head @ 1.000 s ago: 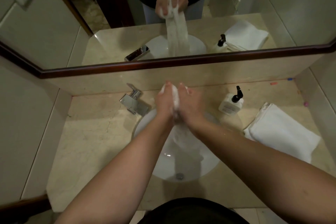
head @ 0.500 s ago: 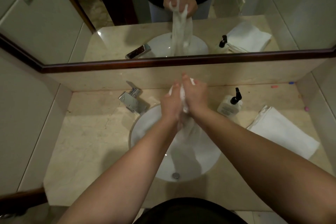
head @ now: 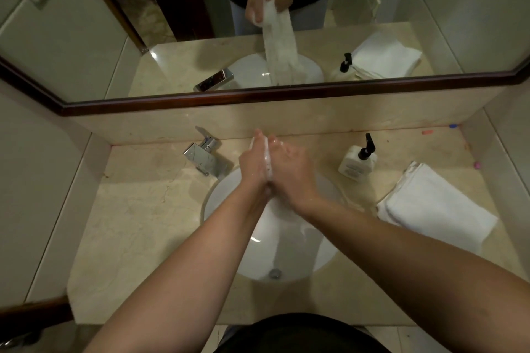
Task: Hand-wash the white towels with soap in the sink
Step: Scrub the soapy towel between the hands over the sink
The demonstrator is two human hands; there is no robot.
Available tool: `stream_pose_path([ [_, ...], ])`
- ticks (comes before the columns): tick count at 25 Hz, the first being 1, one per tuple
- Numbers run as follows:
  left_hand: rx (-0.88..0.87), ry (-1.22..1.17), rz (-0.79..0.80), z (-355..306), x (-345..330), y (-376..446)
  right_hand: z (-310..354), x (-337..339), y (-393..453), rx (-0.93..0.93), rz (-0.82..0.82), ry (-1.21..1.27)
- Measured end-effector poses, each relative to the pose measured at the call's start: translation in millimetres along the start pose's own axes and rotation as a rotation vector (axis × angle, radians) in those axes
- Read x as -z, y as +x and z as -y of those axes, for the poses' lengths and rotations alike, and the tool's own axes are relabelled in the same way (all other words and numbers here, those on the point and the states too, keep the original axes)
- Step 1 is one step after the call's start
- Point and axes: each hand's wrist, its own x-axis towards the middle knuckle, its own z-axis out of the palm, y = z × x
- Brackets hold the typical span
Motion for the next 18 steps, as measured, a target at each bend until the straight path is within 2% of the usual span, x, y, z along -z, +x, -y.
stream_pose_path([
  [4,-0.062,0.121,0.026,5,-6,-15,10,12,26,-0.092,-0.13,0.044],
  [8,0.011,-0.06,0.069,-2,2,-8,4,2,-4,0.008,0.008,0.0],
  [10,-0.063,0.004,0.153,3,2,-15,9,9,14,-0.036,-0.095,-0.012],
  [12,-0.121,0.09,0.107,3,1,-16,16,8,20,-0.083,-0.173,0.052],
  [16,-0.032,-0.057,0.127,-7,9,-7,13,-4,-3,0.0,-0.039,-0.001],
  [18,-0.066,0.039,0.121,-2,8,-15,18,2,15,-0.085,-0.121,0.04],
])
